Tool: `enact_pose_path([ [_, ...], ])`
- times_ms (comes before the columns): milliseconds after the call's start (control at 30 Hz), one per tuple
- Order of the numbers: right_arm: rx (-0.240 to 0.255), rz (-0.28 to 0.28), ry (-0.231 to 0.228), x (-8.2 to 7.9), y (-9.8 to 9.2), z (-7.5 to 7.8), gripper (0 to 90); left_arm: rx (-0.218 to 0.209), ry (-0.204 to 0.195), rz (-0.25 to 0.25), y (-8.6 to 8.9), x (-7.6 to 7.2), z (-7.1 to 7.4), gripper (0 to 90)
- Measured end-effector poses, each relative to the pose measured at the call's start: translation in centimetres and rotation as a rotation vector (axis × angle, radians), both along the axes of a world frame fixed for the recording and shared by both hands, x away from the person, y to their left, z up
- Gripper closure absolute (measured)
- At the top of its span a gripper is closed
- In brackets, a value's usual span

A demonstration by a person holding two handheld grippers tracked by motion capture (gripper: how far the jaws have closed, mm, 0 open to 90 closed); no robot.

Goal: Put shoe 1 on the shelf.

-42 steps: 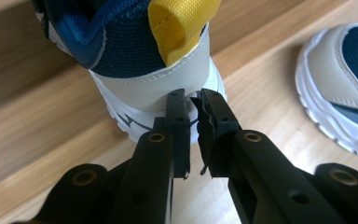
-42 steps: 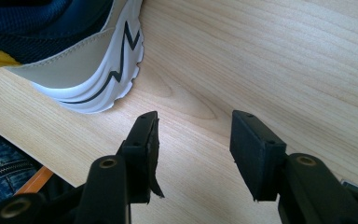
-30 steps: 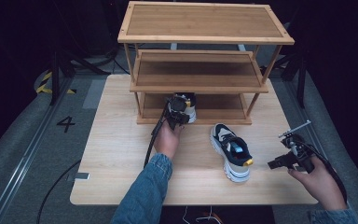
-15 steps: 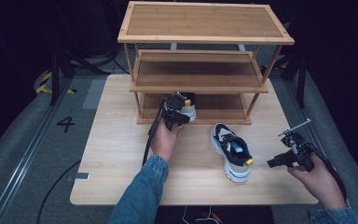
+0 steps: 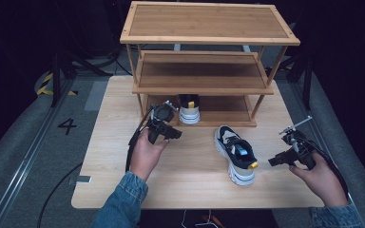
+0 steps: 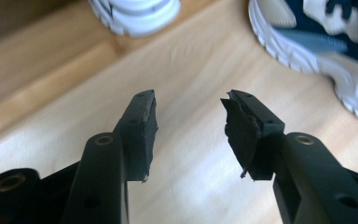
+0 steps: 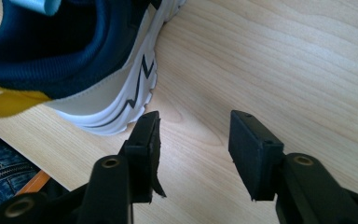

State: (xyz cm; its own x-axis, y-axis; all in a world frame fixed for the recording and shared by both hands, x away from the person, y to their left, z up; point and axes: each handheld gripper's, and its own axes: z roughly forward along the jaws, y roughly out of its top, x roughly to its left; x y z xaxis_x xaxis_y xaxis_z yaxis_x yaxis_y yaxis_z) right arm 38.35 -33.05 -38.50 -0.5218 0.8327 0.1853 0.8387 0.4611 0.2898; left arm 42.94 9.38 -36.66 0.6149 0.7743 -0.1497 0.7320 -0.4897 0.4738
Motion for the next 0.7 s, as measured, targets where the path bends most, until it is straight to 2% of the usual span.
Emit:
enact_pose_path([
  [33, -0.005, 0.004, -0.001, 0.1, 0.2, 0.0, 59.6, 0.013, 0.009, -0.001, 0.5, -0.3, 0.0, 51.7],
  [100, -0.022, 0.019, -0.001, 0.3, 0.7, -0.1, 63.7, 0.014, 0.019, 0.022, 1.2, -0.8, 0.0, 51.4],
  [167, -0.039, 0.035, -0.001, 0.4, 1.2, -0.2, 68.6, 0.045, 0.027, 0.039, 2.5, -1.2, 0.1, 50.8],
  [233, -0.046, 0.053, 0.003, 0.5, 1.7, -0.4, 72.4, 0.048, 0.03, 0.053, 3.4, -1.5, 0.3, 49.8],
  [300, -0.058, 0.065, -0.013, 0.5, 2.2, -0.5, 75.1, 0.058, 0.039, 0.062, 4.3, -1.8, 0.4, 48.0],
  [400, -0.069, 0.081, -0.014, 0.6, 2.9, -0.6, 76.8, 0.041, 0.045, 0.089, 5.6, -2.2, 0.6, 46.3],
  [533, -0.073, 0.11, 0.017, 0.5, 3.7, -1.1, 75.1, 0.017, 0.058, 0.107, 6.1, -2.4, 0.3, 45.2],
  [600, -0.063, 0.125, 0.041, 0.5, 4.2, -1.5, 72.5, 0.023, 0.056, 0.099, 5.9, -2.4, 0.1, 45.2],
  [700, -0.073, 0.145, 0.052, 0.2, 4.9, -1.8, 71.9, 0.038, 0.059, 0.069, 5.5, -2.3, -0.1, 44.6],
])
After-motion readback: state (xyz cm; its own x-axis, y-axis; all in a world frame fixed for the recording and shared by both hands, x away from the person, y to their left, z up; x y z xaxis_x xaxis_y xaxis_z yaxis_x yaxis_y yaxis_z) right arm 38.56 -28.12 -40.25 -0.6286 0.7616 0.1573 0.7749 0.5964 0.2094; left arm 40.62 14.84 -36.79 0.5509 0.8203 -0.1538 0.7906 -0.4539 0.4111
